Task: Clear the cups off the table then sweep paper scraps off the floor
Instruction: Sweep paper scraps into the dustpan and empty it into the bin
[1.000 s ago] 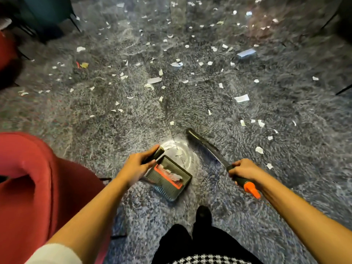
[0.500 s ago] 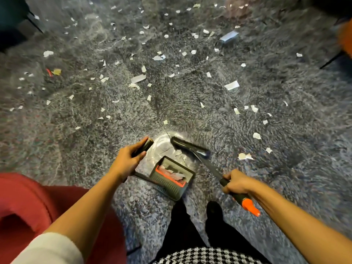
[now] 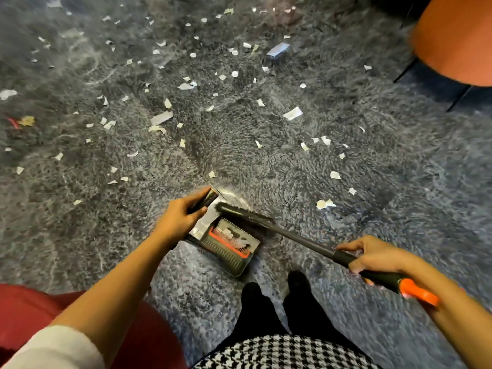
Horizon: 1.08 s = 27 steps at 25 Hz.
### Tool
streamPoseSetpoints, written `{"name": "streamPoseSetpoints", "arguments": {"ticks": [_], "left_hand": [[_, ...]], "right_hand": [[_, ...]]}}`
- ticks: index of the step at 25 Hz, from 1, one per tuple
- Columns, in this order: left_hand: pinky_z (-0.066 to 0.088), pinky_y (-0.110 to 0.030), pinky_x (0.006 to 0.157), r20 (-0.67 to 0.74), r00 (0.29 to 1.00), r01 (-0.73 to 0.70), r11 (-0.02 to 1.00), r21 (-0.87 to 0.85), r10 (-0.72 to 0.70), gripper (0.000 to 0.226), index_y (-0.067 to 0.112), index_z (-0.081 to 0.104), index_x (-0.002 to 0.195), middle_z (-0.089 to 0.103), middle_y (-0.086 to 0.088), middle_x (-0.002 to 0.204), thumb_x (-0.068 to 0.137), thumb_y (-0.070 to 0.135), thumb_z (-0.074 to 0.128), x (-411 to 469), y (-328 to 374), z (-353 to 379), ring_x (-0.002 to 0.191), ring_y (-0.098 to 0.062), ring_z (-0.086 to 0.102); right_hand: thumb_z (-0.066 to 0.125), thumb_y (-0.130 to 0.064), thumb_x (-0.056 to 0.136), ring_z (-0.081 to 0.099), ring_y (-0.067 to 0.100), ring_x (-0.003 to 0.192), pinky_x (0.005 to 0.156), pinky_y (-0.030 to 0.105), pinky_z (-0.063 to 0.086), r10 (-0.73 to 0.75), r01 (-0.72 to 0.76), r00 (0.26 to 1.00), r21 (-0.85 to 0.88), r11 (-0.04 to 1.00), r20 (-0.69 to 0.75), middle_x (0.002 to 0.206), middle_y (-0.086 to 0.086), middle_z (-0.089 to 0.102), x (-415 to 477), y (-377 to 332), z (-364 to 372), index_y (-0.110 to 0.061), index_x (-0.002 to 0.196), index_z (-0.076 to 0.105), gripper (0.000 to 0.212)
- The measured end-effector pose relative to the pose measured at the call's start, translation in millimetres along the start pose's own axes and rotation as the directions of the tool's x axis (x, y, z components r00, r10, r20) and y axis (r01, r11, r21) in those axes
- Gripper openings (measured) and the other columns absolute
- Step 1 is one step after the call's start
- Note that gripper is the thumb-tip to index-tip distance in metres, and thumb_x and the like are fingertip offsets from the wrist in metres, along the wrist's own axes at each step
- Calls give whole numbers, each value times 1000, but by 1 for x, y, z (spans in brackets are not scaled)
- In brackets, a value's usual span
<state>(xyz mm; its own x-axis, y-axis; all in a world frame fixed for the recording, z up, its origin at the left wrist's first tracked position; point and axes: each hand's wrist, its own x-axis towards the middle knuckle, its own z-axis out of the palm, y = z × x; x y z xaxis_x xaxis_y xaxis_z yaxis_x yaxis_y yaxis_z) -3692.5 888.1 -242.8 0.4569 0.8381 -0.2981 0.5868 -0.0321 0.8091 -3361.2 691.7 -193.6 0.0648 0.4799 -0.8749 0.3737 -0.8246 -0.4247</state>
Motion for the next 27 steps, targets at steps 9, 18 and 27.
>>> {"name": "streamPoseSetpoints", "arguments": {"ticks": [9, 18, 27], "left_hand": [[43, -21, 84, 238, 957, -205, 968, 148, 166, 46, 27, 54, 133, 67, 3, 112, 90, 11, 62, 65, 55, 42, 104, -11, 61], [50, -27, 81, 392, 859, -434, 874, 220, 328, 50, 25, 51, 136, 70, -3, 110, 89, 10, 62, 187, 144, 136, 93, 0, 58], [42, -23, 57, 441, 825, -496, 827, 264, 354, 57, 41, 41, 136, 63, 4, 80, 90, 15, 60, 262, 198, 199, 54, 3, 48]], "right_hand": [[55, 14, 79, 48, 17, 32, 31, 17, 38, 129, -41, 946, 286, 957, -299, 60, 13, 58, -11, 59, -47, -6, 123, 58, 49], [59, 10, 79, 47, 13, 24, 28, 15, 37, 383, -21, 798, 613, 790, -465, 54, 12, 57, 39, 120, -153, 2, 102, 65, 24], [60, 3, 84, 49, 21, 43, 36, 22, 41, 426, -54, 791, 643, 764, -439, 59, 14, 54, 113, 119, -237, 1, 75, 58, 9]]}}
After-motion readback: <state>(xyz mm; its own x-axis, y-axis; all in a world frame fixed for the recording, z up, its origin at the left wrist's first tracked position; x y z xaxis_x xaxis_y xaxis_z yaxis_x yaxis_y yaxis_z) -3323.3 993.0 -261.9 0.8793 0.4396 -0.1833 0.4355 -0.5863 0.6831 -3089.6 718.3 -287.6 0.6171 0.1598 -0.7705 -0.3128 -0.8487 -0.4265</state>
